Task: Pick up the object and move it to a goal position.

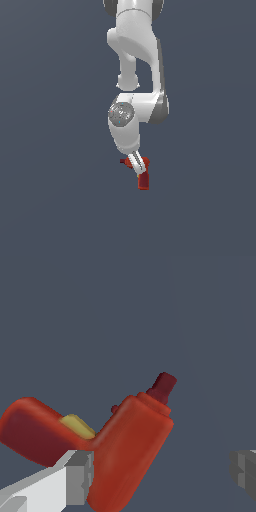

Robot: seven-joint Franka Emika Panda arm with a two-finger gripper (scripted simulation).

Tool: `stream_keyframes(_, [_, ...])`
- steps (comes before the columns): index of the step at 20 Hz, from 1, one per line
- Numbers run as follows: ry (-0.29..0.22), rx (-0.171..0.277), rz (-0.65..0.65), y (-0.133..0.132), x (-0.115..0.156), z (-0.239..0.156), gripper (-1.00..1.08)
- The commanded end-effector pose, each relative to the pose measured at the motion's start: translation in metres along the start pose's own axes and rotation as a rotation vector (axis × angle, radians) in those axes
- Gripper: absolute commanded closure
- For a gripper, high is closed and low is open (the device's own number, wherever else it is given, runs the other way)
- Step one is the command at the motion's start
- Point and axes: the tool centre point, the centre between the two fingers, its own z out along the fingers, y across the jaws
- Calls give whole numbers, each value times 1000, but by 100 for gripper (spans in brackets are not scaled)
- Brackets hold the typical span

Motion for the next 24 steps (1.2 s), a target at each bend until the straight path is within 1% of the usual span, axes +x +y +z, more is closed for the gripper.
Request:
stream_keyframes(1, [-6,-2,76,-2,2,5,-100])
stream_keyframes(7, [-18,-6,236,-6,5,16,-100])
stream_keyframes(13, [-25,-10,344,-9,7,24,-100])
stream_keyframes(19, [-28,-13,397,-10,8,28,-100])
stream_keyframes(24, [-29,-13,399,-10,8,29,-100])
